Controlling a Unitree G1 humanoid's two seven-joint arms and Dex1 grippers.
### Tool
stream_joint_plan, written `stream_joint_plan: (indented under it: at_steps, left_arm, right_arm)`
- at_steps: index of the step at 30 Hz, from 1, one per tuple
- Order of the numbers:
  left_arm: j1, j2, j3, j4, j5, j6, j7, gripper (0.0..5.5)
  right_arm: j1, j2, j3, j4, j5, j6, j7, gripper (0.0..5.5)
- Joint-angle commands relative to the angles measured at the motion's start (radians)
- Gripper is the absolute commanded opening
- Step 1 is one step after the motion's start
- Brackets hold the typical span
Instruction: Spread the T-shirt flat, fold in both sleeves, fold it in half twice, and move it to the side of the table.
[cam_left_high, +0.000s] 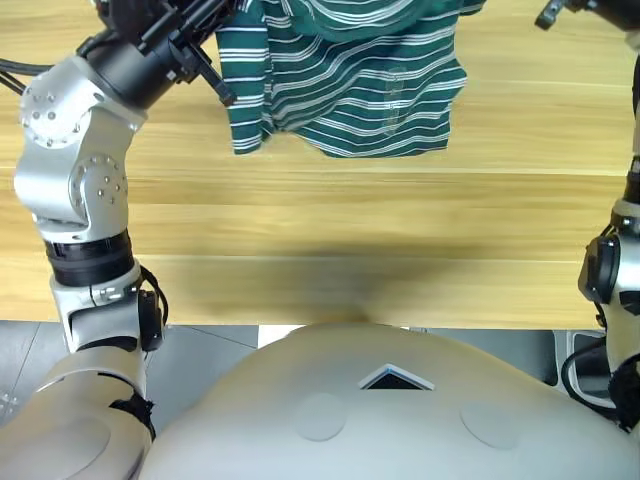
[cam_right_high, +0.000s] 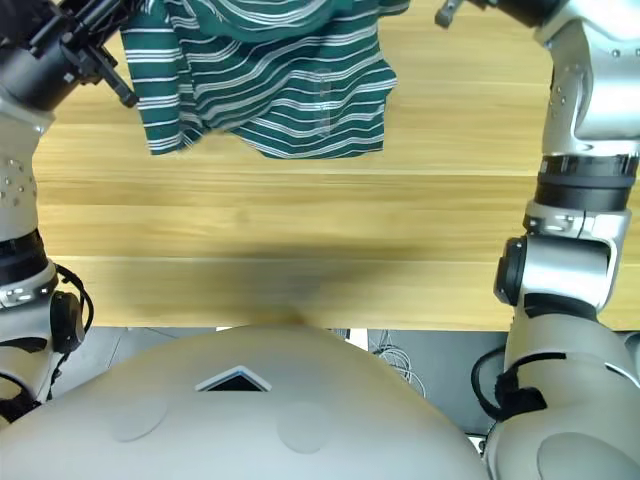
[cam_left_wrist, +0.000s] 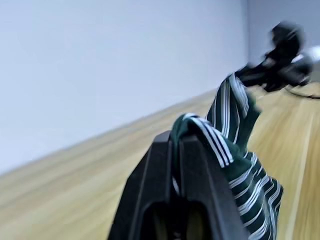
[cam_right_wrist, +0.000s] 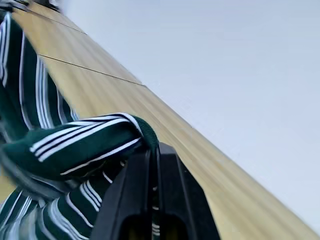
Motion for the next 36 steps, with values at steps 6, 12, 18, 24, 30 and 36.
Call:
stream_joint_plan:
  at_steps: [6,12,18,24,30,36]
  left_arm:
    - [-1.507,0.215,-0.082,1.317,0.467,-0.304,0.655,0.0]
    - [-1.602,0.174,-0.136,1.374,0.531,-0.331,0.618,0.0]
    - [-1.446,0.024,-0.182,1.438,0.61,-0.373,0.481,0.0]
    - [-0.883,-0.228,-0.268,1.469,0.706,-0.492,0.222,0.0]
    - [0.122,-0.129,-0.4,0.947,0.582,-0.761,-0.282,0.0]
    - [0.481,0.248,0.014,0.156,0.076,-0.519,-0.473,0.0]
  right_arm:
    - [-1.326,0.052,0.157,0.932,-0.453,-0.206,-0.684,0.04]
    - [-1.246,0.081,0.155,0.978,-0.467,-0.234,-0.634,0.04]
    - [-0.942,0.186,0.182,1.027,-0.519,-0.279,-0.552,0.04]
    - [-0.481,0.287,0.104,1.037,-0.466,-0.361,-0.423,0.04]
    - [0.354,0.141,0.02,0.519,-0.216,-0.656,-0.029,0.04]
    - [0.594,-0.06,-0.141,0.101,0.014,-0.583,0.127,0.04]
